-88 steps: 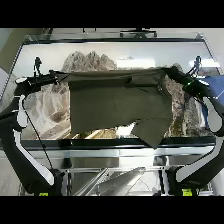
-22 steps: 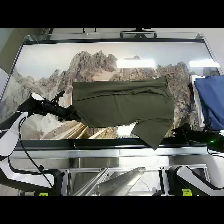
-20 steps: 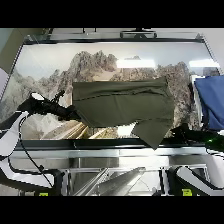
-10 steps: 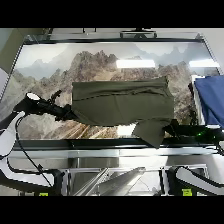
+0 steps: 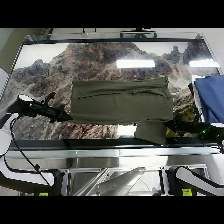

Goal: Fold the shirts.

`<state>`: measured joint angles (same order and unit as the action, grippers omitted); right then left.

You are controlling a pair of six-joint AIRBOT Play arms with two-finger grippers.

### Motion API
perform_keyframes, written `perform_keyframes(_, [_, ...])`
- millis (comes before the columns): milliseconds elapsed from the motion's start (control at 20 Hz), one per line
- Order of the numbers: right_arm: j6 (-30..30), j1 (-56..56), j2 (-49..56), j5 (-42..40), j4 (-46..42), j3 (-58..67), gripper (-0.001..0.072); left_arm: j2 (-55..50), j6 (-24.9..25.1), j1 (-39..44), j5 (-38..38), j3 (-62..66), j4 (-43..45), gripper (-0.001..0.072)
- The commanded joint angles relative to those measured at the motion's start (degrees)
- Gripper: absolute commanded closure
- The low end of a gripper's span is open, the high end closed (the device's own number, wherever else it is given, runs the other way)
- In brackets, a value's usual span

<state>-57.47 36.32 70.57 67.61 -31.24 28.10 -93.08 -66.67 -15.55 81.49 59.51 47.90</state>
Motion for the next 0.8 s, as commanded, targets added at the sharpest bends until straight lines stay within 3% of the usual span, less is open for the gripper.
perform_keyframes(0, [5.66, -1.03, -3.13, 4.79, 12.79, 0.28, 0.0692, 0.04, 3.37, -0.42, 1.16, 0.15, -6.03, 0.0687])
perform_keyframes(100, [7.74, -2.84, -4.46, 3.69, 20.24, 3.08, 0.0692, 0.04, 3.61, -0.42, 1.53, 2.25, -9.11, 0.0687])
perform_keyframes(300, [6.91, -6.91, -0.59, -7.06, 21.0, 13.46, 0.0693, -0.46, 2.95, -0.13, -0.37, 10.67, -8.9, 0.0686])
perform_keyframes(550, [6.45, -12.2, 16.72, -11.47, 21.05, 29.4, 0.0693, -10.12, -1.7, 2.38, 0.02, 24.2, -5.99, 0.0686])
perform_keyframes(750, [7.98, -15.72, 28.41, -12.26, 21.0, 40.96, 0.0692, -18.58, -2.16, 3.63, -0.83, 34.99, -5.84, 0.0687])
